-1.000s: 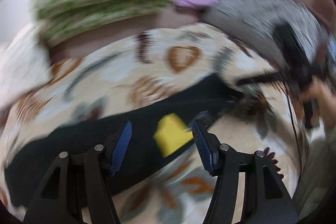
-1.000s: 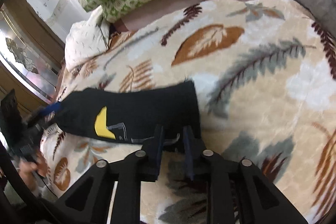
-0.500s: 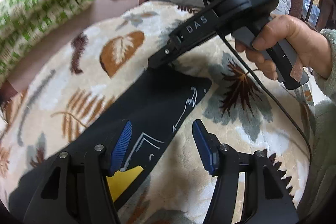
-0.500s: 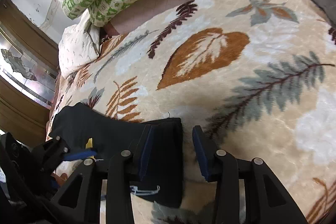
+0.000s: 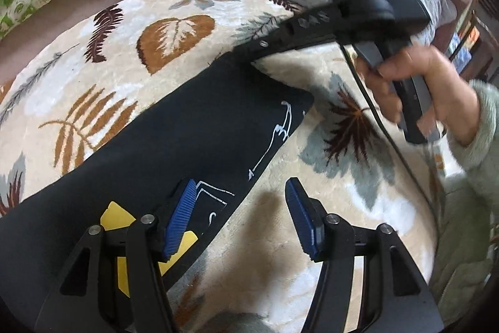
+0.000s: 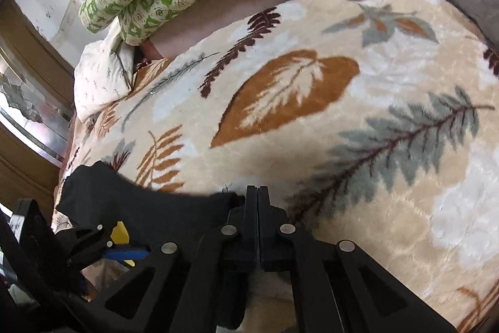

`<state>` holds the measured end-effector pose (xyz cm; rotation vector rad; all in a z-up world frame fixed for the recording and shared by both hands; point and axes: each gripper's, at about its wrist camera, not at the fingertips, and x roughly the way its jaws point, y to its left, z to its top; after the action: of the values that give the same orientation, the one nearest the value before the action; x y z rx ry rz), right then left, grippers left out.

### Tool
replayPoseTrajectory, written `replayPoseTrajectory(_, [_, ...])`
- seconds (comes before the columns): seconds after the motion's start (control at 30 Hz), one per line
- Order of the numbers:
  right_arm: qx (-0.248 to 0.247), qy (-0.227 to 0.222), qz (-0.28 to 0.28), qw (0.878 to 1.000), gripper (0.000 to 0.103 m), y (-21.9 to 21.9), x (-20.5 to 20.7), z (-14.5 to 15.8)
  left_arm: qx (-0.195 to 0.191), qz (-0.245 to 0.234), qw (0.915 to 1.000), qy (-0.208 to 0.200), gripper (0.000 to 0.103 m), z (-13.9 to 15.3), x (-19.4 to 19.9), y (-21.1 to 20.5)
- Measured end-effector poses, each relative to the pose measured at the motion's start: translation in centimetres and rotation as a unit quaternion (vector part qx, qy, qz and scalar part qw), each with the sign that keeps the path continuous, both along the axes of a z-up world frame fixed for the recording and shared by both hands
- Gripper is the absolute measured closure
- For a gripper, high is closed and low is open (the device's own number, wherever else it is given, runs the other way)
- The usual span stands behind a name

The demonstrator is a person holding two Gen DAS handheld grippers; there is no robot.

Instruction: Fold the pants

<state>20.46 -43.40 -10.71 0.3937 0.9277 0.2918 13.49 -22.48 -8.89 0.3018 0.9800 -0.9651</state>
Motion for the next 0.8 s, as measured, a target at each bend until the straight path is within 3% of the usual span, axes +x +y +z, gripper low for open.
replayPoseTrajectory(0.07, [0.009,-0.006,-0.002,1.000,0.093,-0.2,-1.2,0.4,-0.021,0.009,0.9997,0.002,0.044,1.5,-0.1,1.0])
replayPoseTrajectory(0.1, [0.010,-0.010,0.002,1.000,0.084,-0.2,-2.0,0.9,-0.030,0.013,0.9994,0.000,0.044,2.1,0.0,1.6])
replayPoseTrajectory(0.2, [0.011,-0.010,0.012,1.000,0.070,0.0,-4.3,1.7,-0.062,0.049,0.9969,-0.004,0.044,4.1,-0.1,5.1])
replayPoseTrajectory(0.37, [-0.004,0.014,0.020,1.000,0.066,1.2,-6.3,0.9,-0.031,0.131,0.9907,0.015,0.044,3.2,1.7,10.5])
replayPoseTrajectory(0.47, [-0.016,0.029,0.021,0.999,0.066,2.1,-6.3,-0.2,-0.027,0.158,0.9867,0.026,0.045,2.1,1.5,12.8])
replayPoseTrajectory(0.57, [-0.030,0.039,0.026,0.998,0.088,3.0,-6.0,-0.9,-0.025,0.168,0.9848,0.036,0.044,1.0,1.3,14.0])
replayPoseTrajectory(0.6, [-0.036,0.039,0.025,0.998,0.091,3.2,-5.9,-0.9,-0.022,0.170,0.9845,0.038,0.045,0.7,1.2,14.3])
replayPoseTrajectory(0.7, [-0.049,0.023,0.020,0.998,0.094,3.3,-6.3,-0.1,-0.024,0.173,0.9836,0.046,0.045,-0.5,1.0,14.7])
replayPoseTrajectory(0.8, [-0.057,0.034,0.019,0.998,0.094,3.3,-6.2,-0.9,-0.038,0.179,0.9819,0.048,0.045,-0.7,0.9,15.1])
